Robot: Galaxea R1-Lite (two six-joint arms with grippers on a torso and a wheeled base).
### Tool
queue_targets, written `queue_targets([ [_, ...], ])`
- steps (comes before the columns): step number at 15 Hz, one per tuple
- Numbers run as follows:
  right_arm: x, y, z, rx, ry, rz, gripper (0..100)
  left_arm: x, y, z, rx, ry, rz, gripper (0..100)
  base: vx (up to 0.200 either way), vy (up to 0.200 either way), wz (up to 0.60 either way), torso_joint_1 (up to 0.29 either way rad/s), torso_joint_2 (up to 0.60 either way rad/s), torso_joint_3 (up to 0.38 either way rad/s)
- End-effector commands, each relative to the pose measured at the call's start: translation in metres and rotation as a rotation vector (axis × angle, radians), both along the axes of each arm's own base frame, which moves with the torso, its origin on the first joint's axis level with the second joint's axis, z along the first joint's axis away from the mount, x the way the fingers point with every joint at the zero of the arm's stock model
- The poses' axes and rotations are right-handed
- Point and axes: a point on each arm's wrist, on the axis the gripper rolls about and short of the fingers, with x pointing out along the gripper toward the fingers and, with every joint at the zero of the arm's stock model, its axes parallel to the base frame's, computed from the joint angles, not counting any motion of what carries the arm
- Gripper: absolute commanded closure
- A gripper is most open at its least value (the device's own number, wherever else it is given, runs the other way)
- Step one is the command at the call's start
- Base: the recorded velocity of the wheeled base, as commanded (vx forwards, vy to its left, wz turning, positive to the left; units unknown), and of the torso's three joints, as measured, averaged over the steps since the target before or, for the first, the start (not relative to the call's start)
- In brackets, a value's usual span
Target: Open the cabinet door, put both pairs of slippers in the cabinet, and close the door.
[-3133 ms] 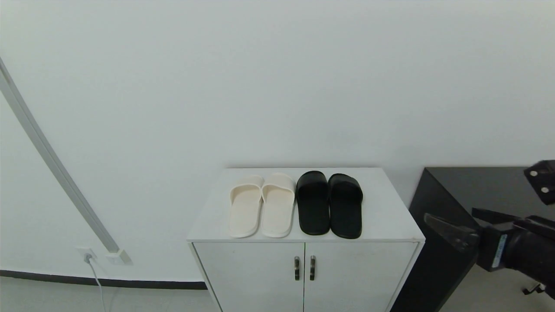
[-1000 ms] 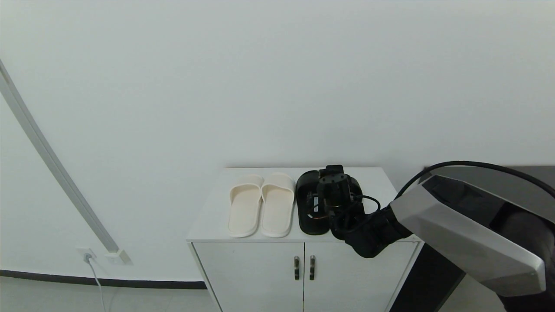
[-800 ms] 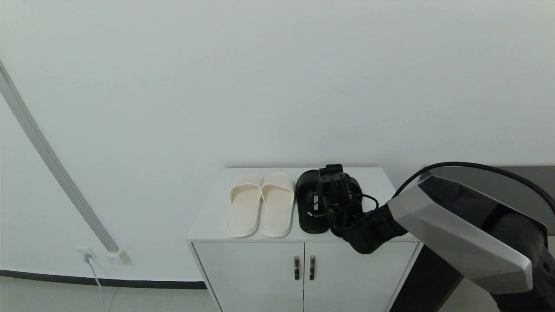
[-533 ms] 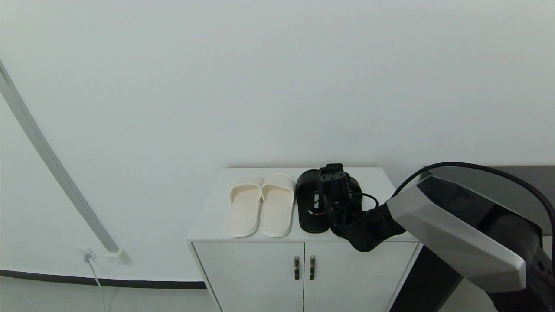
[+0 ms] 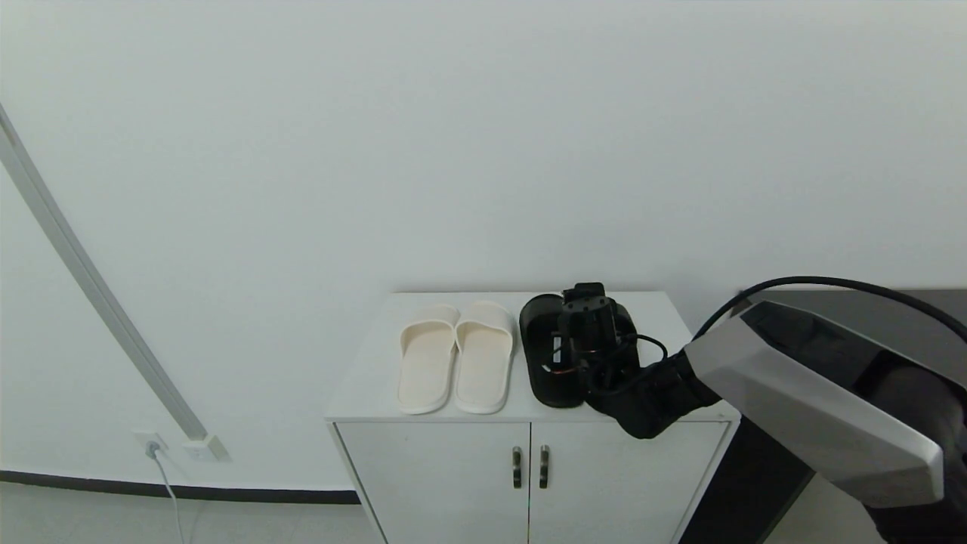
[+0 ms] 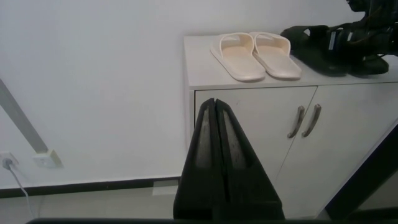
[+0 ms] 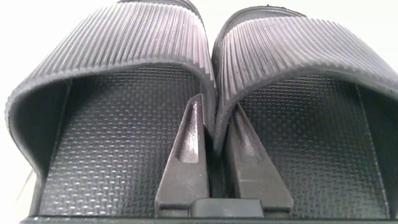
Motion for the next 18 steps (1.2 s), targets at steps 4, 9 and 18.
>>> queue_targets([
  [4, -0.046, -0.016, 0.054, 0.034, -0.029, 0.062, 100, 0.000, 0.000, 0.000, 0.001, 0.000, 0.000, 100, 0.000, 0.000, 0.00, 0.000, 0.00, 0.000],
  [9, -0.105, -0.034, 0.082, 0.028, -0.011, 0.227, 100, 0.000, 0.000, 0.000, -0.001, 0.000, 0.001, 100, 0.000, 0.000, 0.00, 0.000, 0.00, 0.000],
  [18, -0.218, -0.093, 0.108, 0.044, 0.068, 0.694, 100, 0.000, 0.000, 0.000, 0.001, 0.000, 0.001, 100, 0.000, 0.000, 0.00, 0.000, 0.00, 0.000],
])
